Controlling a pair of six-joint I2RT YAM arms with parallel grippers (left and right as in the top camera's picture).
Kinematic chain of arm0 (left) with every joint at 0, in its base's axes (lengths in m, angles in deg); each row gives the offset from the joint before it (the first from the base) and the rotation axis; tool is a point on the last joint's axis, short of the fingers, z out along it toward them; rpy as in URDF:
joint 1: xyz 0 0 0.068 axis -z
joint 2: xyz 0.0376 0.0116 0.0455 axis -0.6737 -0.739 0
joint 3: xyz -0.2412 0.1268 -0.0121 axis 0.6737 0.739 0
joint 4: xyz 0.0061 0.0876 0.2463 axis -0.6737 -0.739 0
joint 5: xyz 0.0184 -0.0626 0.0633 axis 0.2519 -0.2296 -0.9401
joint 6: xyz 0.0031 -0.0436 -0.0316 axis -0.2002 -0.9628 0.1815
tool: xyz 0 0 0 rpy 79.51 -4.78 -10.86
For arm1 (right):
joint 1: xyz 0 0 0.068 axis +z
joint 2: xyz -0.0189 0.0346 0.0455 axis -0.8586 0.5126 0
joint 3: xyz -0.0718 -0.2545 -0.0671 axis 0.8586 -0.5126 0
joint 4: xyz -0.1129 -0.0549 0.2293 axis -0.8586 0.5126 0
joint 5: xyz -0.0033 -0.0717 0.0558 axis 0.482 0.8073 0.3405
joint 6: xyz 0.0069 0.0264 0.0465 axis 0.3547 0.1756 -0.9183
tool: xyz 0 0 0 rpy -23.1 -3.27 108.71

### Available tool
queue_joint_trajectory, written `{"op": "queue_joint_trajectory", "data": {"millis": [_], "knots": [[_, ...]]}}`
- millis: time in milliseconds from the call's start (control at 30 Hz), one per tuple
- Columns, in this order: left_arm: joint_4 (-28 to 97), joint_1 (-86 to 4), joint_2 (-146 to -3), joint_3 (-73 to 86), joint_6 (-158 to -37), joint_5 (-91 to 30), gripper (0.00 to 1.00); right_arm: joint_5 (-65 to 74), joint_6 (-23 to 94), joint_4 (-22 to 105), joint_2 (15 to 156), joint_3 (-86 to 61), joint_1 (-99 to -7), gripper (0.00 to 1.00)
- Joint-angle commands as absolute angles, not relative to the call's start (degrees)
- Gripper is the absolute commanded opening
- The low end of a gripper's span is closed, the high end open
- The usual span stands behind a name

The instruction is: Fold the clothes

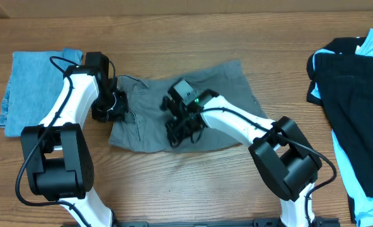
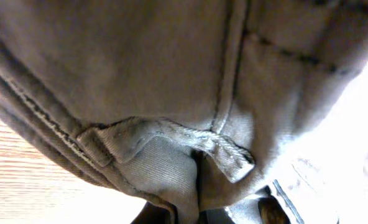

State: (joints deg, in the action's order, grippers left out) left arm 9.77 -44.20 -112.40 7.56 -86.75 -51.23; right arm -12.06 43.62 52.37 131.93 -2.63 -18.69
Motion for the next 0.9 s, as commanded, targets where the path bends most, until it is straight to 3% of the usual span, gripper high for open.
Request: {"op": "queue_joint_trajectory", "data": {"millis": [0, 167, 500, 867], "knots": [[9.23, -43.70, -111.28, 6.05, -85.46, -53.55, 0.06, -4.54, 43.73, 52.23, 126.79, 2.22, -19.17, 0.04], [9.18, -43.72, -111.28, 6.05, -85.48, -53.57, 0.07, -4.10, 43.77, 51.64, 128.01, -1.60, -19.17, 0.04], [9.03, -43.72, -111.28, 6.05, -84.76, -54.05, 0.06, -0.08, 43.77, 37.87, 137.19, -9.19, -19.17, 0.04], [8.94, -43.72, -111.28, 6.05, -84.61, -54.03, 0.07, -0.01, 43.75, 43.86, 129.98, -1.15, -21.73, 0.04]]}}
